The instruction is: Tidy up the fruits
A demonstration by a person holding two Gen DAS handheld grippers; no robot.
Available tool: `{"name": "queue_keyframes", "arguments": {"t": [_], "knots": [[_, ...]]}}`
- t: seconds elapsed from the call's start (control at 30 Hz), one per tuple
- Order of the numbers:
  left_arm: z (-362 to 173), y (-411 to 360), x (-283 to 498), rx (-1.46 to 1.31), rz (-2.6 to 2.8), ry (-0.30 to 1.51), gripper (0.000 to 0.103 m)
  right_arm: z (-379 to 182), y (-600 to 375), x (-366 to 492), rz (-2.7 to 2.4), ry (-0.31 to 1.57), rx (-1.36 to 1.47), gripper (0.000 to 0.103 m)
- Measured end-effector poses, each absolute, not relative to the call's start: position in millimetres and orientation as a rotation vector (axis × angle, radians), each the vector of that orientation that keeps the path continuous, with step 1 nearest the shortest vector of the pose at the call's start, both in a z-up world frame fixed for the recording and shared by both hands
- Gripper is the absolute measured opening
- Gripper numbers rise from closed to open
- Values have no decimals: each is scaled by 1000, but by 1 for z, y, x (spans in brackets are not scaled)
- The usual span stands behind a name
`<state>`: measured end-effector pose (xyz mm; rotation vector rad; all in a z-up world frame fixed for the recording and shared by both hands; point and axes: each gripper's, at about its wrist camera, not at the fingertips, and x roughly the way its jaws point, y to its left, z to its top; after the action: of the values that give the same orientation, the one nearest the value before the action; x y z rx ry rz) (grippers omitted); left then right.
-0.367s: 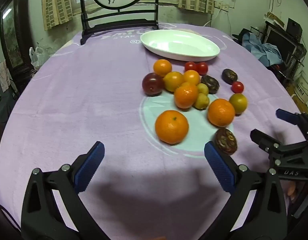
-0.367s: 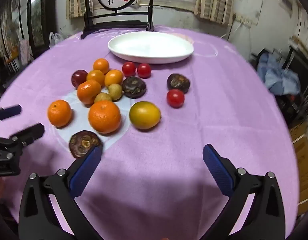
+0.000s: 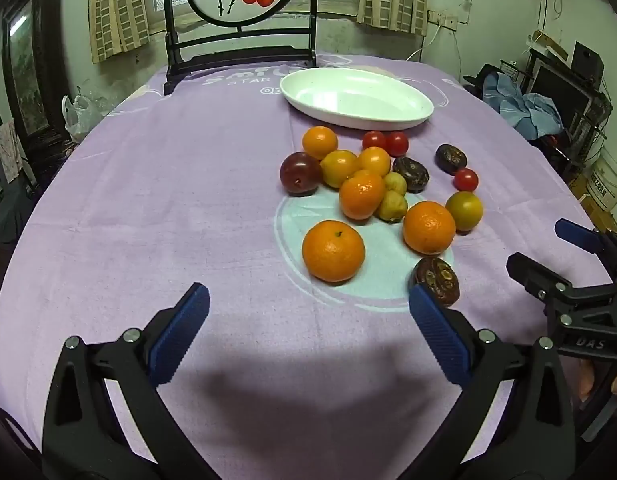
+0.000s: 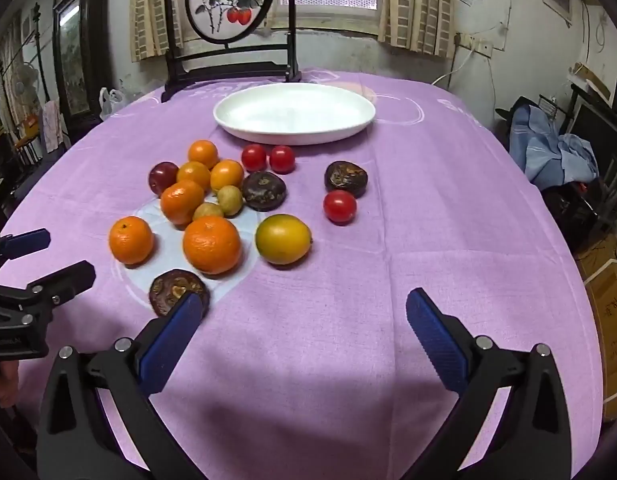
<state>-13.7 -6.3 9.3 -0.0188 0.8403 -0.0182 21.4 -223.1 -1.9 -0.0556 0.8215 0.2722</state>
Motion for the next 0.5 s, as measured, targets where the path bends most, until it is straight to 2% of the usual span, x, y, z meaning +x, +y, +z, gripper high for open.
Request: {"name": "queue_keyframes", "arguments": {"t": [0.33, 0.5], "knots": [[10, -8, -18, -15, -42, 834, 101, 6, -215, 13, 237, 817, -84, 102], [11, -10, -18, -8, -39, 827, 101, 3, -225, 20, 284, 865, 32, 102]]}}
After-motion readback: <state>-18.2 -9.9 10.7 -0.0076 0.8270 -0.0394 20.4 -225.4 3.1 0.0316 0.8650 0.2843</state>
